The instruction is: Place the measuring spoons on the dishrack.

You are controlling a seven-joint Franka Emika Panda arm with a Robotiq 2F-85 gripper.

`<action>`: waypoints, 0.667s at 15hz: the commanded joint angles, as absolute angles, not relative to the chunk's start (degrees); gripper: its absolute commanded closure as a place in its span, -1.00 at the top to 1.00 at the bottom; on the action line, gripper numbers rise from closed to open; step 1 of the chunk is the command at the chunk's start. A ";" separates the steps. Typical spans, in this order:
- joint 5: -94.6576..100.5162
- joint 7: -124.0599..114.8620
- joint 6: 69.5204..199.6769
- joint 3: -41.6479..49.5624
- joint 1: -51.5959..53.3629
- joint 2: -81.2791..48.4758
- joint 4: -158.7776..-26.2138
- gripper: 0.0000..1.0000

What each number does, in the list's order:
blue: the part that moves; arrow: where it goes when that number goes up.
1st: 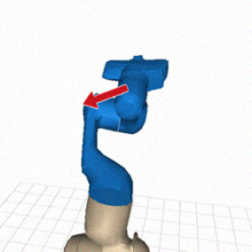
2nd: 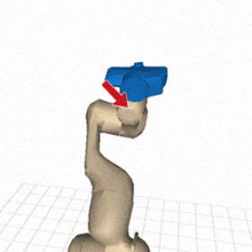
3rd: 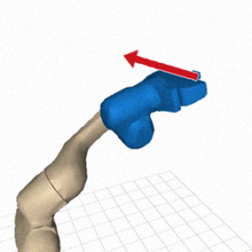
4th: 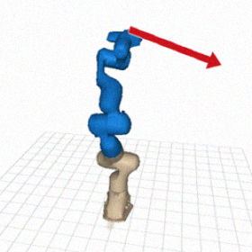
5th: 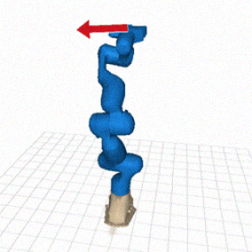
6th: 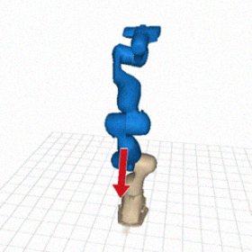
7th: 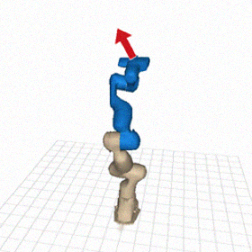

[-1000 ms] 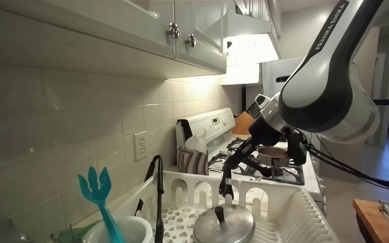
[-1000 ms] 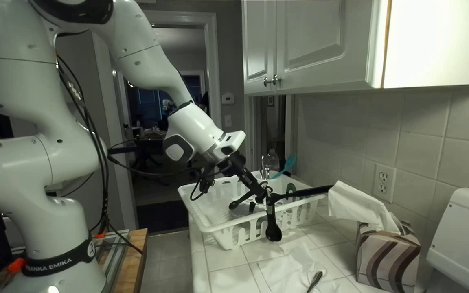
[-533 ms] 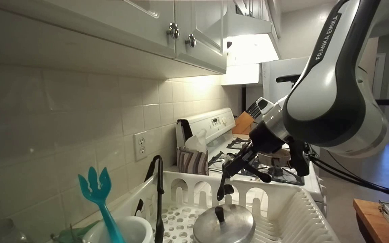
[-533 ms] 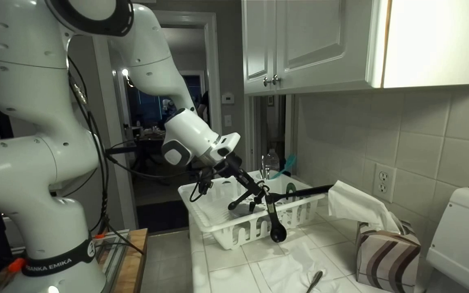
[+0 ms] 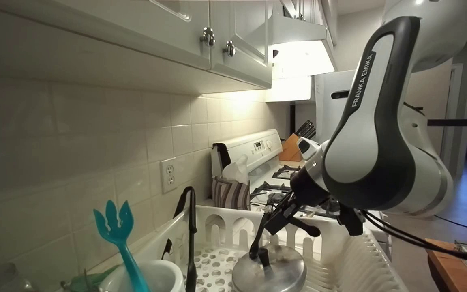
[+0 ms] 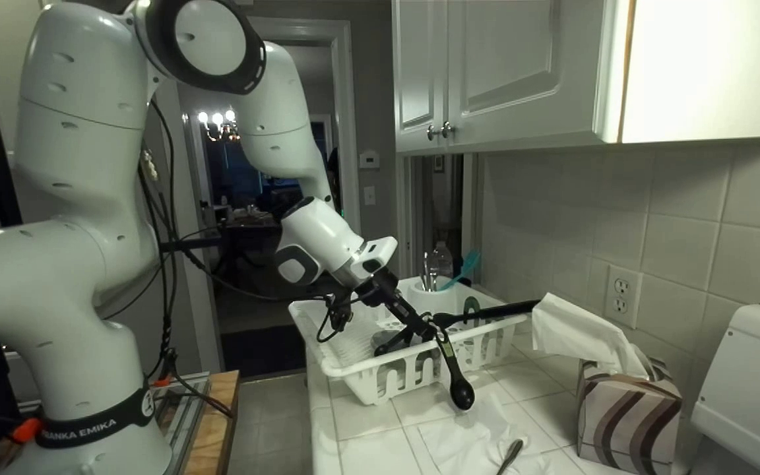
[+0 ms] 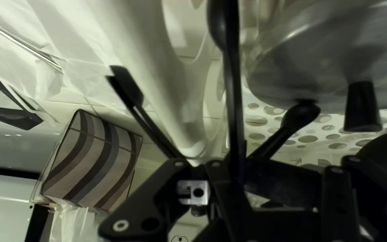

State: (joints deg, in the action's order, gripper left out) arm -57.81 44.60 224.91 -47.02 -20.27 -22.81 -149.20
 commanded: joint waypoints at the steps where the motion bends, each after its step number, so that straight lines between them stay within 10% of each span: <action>1: -57.21 40.73 222.40 -35.05 -8.05 -23.33 -144.80 -1.00; 5: -59.06 43.04 224.43 -36.25 -8.26 -27.63 -140.44 -0.96; 7: -56.67 36.29 219.34 -23.06 4.14 -24.29 -140.77 -0.46; 10: -58.90 39.43 221.59 -27.80 0.43 -27.19 -138.46 -0.12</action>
State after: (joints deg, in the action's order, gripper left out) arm -57.90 39.63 221.34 -27.72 -0.30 -26.10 -140.21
